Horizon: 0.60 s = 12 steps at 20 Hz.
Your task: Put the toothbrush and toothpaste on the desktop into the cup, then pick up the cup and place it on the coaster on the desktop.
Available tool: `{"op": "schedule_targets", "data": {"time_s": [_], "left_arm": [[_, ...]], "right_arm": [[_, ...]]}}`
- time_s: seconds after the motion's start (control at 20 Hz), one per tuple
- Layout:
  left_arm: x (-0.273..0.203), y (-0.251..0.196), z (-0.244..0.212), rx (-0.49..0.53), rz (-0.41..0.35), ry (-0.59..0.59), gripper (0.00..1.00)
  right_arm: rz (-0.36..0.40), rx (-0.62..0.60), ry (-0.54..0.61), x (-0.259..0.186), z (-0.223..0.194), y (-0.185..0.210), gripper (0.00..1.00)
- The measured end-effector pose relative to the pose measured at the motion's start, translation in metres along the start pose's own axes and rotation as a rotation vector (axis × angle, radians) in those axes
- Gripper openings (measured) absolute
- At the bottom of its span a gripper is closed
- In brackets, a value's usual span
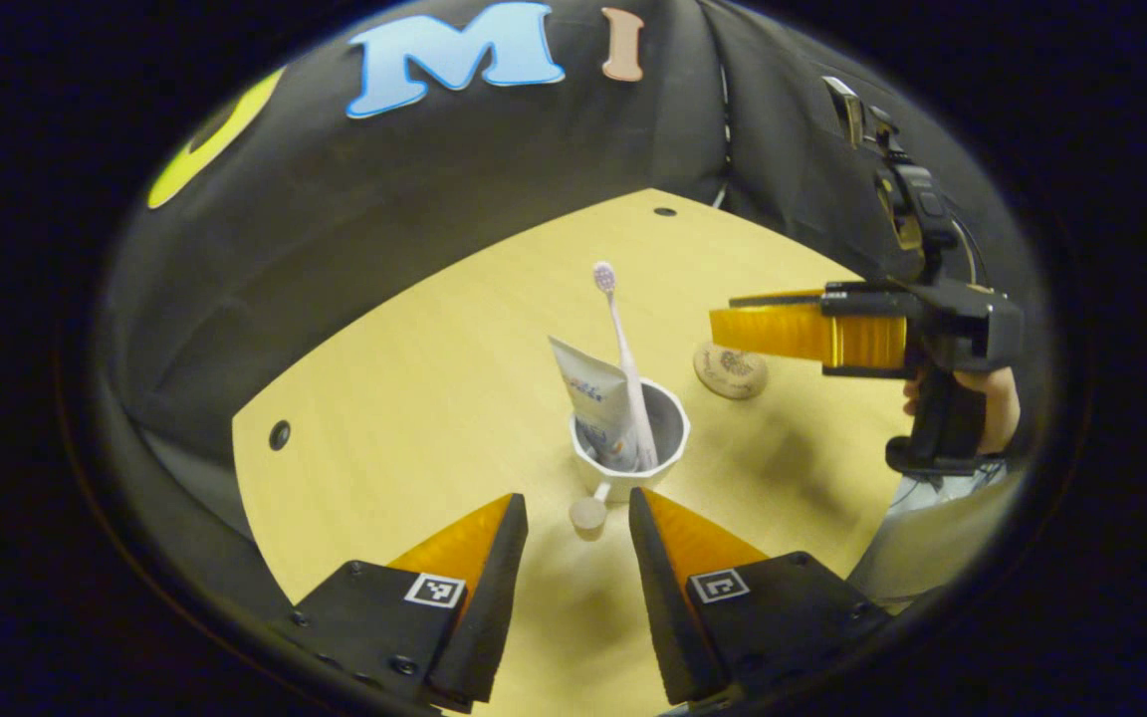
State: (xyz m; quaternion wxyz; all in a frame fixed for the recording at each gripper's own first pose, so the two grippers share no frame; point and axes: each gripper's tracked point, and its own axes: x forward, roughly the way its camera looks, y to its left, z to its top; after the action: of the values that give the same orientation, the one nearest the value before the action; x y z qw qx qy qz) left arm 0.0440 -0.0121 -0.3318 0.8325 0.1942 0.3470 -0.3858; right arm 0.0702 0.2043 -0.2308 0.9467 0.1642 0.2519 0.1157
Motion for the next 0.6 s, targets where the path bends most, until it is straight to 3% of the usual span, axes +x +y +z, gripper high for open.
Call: {"op": "schedule_targets", "data": {"time_s": [0.2,0.4,0.45,0.5,0.6], "left_arm": [[0.024,-0.006,-0.012,0.104,-0.093,0.130,0.69],[0.052,-0.003,-0.014,0.196,-0.150,0.236,0.70],[0.057,0.000,-0.020,0.215,-0.160,0.272,0.65],[0.061,0.004,-0.024,0.232,-0.169,0.301,0.70],[0.066,0.001,-0.031,0.258,-0.185,0.339,0.68]], "right_arm": [[-0.068,0.056,-0.004,-0.013,0.001,-0.037,0.52],[-0.148,0.113,-0.002,-0.032,-0.006,-0.076,0.52],[-0.169,0.127,-0.003,-0.037,-0.007,-0.086,0.52],[-0.190,0.140,-0.005,-0.041,-0.008,-0.095,0.52],[-0.229,0.164,-0.011,-0.052,-0.010,-0.113,0.52]]}}
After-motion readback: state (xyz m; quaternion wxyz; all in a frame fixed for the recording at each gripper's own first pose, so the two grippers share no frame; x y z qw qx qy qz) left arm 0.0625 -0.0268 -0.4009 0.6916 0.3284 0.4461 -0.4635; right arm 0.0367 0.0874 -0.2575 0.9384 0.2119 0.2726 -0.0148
